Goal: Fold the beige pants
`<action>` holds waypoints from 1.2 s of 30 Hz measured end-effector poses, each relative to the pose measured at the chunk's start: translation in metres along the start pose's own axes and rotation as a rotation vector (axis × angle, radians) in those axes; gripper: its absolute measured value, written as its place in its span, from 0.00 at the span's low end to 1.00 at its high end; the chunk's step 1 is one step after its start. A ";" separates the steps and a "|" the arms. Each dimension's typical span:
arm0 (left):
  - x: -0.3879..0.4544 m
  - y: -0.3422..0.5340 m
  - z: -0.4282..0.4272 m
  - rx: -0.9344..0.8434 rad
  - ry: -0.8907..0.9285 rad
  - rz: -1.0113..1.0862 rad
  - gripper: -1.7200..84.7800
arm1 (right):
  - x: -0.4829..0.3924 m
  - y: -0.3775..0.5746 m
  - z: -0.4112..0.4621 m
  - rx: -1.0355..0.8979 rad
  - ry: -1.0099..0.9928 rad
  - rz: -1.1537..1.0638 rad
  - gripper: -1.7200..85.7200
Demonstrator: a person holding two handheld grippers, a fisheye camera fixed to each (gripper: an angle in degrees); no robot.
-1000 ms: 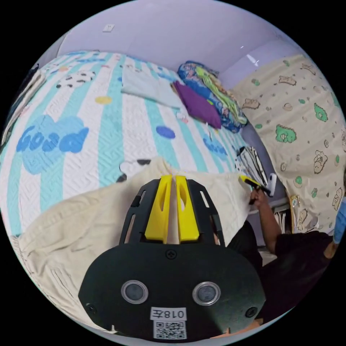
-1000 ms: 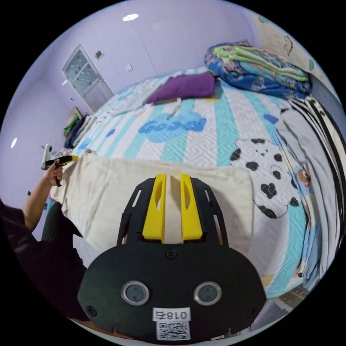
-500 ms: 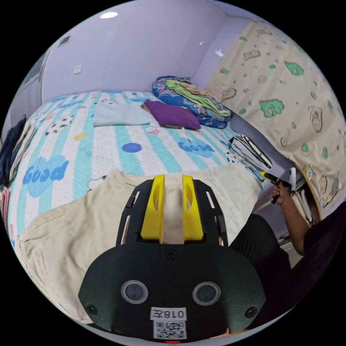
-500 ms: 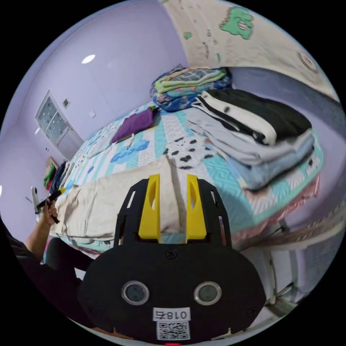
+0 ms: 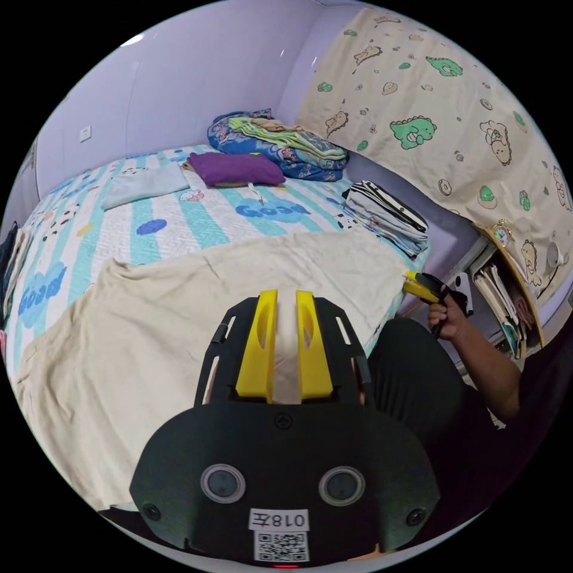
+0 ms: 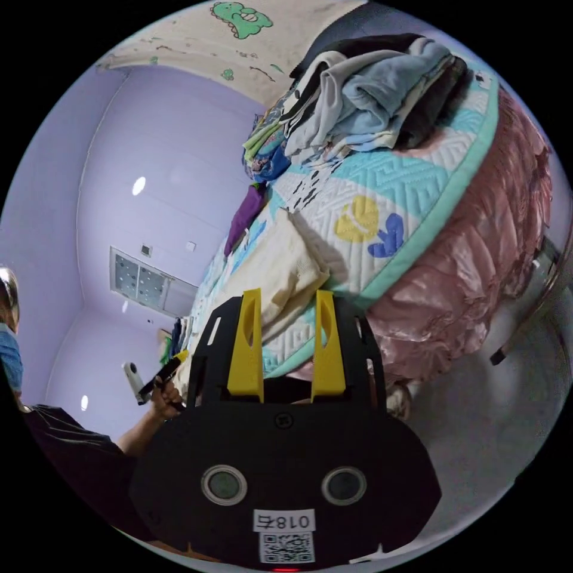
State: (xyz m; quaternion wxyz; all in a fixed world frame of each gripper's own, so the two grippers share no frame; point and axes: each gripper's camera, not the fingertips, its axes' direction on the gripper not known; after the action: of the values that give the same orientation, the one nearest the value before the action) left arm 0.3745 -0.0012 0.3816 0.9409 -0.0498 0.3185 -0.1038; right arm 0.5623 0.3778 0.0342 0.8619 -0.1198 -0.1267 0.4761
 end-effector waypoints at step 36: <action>-0.250 0.428 -0.279 0.466 -0.309 -0.855 0.12 | -0.343 0.326 0.387 -0.540 0.309 -1.576 0.06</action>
State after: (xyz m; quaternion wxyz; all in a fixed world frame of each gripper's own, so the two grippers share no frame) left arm 0.0806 0.4649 0.2395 0.8366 0.0207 0.0952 -0.5391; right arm -0.0005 0.2884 0.2555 0.8911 -0.2619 -0.1635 -0.3325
